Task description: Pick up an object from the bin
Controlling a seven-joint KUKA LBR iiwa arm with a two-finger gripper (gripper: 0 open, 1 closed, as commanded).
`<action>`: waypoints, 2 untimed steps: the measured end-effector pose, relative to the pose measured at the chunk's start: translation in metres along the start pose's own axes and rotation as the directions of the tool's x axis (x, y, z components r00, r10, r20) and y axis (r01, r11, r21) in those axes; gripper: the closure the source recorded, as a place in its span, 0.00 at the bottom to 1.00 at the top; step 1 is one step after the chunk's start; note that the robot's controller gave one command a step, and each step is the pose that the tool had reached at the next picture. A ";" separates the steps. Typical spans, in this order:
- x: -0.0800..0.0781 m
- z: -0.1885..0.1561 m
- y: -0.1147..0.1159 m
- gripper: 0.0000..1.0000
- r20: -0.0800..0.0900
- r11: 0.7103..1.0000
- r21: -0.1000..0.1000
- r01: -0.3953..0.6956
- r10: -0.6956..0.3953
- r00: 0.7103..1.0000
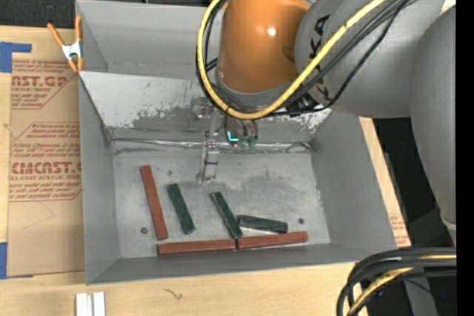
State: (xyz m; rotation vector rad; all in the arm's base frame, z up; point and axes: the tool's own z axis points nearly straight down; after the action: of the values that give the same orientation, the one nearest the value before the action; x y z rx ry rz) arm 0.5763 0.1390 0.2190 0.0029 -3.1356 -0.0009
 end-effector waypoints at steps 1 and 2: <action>0.015 0.153 0.018 0.00 -0.001 0.975 0.002 0.223 -0.223 0.975; 0.033 0.150 -0.018 0.00 0.004 0.739 0.004 0.673 -0.673 0.739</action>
Offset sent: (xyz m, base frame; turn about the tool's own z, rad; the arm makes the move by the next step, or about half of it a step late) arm -0.0136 0.0178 -0.1490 -0.2238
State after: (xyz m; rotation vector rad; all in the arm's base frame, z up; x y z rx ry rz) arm 0.5425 0.1210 0.0693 1.1368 -2.9280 -0.0004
